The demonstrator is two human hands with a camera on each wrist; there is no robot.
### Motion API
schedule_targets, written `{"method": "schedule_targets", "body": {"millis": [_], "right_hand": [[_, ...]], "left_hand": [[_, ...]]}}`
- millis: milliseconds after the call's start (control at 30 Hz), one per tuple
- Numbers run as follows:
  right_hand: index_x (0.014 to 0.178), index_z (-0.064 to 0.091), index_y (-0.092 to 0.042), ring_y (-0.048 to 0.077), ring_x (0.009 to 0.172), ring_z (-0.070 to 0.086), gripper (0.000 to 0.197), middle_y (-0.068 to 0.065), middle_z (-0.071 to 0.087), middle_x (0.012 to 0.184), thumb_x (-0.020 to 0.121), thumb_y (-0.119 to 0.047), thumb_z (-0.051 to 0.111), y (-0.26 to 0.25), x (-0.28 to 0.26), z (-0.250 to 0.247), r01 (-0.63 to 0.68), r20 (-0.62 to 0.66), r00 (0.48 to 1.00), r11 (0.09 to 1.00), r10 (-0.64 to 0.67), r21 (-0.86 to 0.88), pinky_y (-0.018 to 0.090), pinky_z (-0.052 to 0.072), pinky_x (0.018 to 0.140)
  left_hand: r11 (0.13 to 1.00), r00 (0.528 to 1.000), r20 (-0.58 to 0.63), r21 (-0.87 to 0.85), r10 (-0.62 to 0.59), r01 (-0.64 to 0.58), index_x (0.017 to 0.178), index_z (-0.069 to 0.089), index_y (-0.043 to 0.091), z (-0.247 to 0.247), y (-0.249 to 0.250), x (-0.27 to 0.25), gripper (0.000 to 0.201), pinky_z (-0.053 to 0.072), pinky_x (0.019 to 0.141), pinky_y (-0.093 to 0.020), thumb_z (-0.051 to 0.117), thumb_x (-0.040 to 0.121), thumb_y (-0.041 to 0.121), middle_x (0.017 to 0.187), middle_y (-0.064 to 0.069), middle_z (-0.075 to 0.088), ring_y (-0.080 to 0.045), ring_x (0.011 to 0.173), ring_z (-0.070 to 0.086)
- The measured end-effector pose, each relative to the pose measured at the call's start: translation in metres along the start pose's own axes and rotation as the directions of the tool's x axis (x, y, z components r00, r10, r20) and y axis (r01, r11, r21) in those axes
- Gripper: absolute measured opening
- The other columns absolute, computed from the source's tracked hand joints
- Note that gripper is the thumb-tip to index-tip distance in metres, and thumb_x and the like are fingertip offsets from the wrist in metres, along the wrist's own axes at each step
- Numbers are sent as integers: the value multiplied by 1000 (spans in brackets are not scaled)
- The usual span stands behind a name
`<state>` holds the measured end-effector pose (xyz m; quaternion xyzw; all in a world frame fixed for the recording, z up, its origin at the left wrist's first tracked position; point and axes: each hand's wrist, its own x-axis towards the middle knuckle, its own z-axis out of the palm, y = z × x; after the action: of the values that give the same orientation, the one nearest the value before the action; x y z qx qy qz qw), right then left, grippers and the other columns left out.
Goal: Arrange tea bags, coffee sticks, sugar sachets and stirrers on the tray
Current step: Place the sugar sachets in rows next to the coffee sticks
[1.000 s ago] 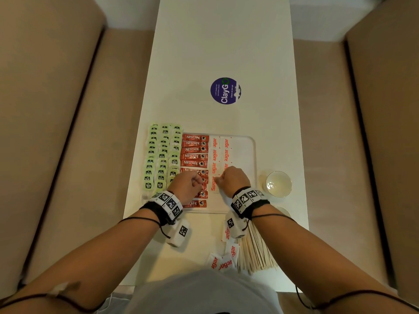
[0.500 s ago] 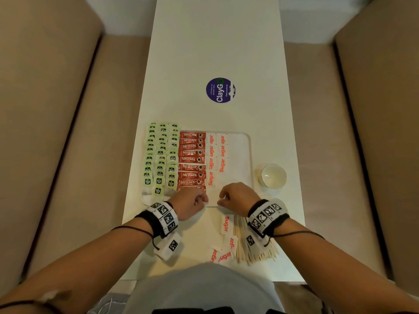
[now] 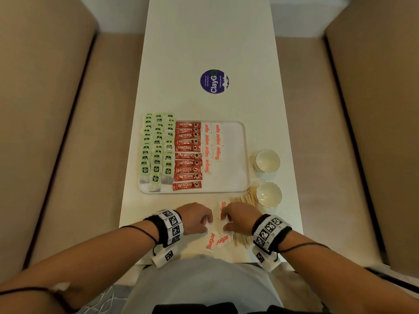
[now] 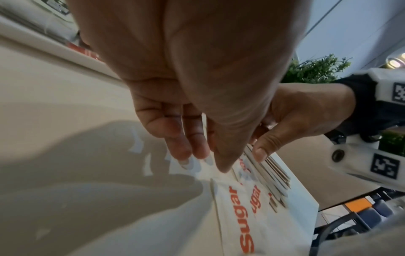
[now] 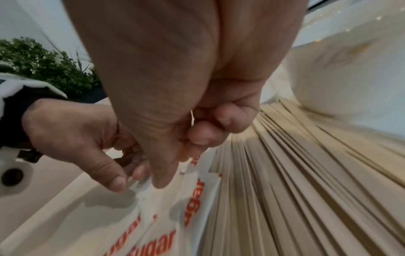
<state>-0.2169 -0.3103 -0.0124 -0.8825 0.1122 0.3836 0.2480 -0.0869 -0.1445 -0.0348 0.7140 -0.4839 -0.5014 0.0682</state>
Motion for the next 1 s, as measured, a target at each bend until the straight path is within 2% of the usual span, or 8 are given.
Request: {"method": "schedule_targets", "body": {"millis": [167,333,433,500,600,733,833,1000], "right_hand": [[127,61,-24,20,102,62,45,-2,64,115,87,-39,76,-1,-5,14,50,66,997,997,-46,-66,36,53,89],[130,57,-22,27,93,64,54,0,55,125,86,-44,76,-2,-7,23,141,67,989,965,-129,-221,37,52,77],[130,57,-20,28,87,65,49,3,54,123,89,-42,73,-3,-8,25,155,59,988,952,-144,-266,38,53,73],[128,58,-19,30,85,65,45,4,53,123,91,-40,71,-4,-9,26,165,59,986,946,-155,-278,38,53,72],[128,60,-18,31,83,64,41,5,52,124,93,-38,69,-5,-9,29,176,61,984,943,-165,-283,41,56,73],[122,63,-16,30,81,64,35,5,53,122,94,-36,69,-4,-10,33,171,56,985,944,-162,-282,44,58,75],[116,65,-14,29,81,65,32,6,53,128,94,-38,69,-4,-9,33,162,59,987,939,-151,-303,44,59,75],[119,64,-14,29,81,66,34,5,53,129,95,-39,68,-4,-8,32,169,70,985,932,-155,-319,45,60,75]], "left_hand": [[999,1000,19,38,17,-17,119,64,21,15,6,2,37,45,73,-27,73,85,30,97,7,63,-14,85,58],[989,1000,13,146,25,-27,117,61,22,26,13,6,41,40,70,-28,76,81,37,93,6,58,-15,81,52],[978,1000,5,208,18,-19,111,61,23,29,17,8,38,40,70,-29,77,80,39,93,6,57,-16,81,52],[973,1000,3,231,7,-7,109,63,24,30,18,10,34,44,73,-30,76,82,39,99,3,60,-19,86,57],[978,1000,-15,207,-8,11,101,66,21,29,17,10,24,45,73,-30,75,84,36,101,1,65,-21,88,60],[988,999,-40,154,-6,13,85,70,17,26,16,7,10,41,69,-26,73,86,26,86,3,68,-14,75,57],[993,998,-65,116,11,-4,74,63,23,24,13,2,14,40,68,-24,70,85,23,77,8,62,-12,71,56],[999,996,-84,4,33,-33,76,61,19,17,6,-4,8,48,68,-27,67,81,19,75,8,61,-12,71,56]]}}
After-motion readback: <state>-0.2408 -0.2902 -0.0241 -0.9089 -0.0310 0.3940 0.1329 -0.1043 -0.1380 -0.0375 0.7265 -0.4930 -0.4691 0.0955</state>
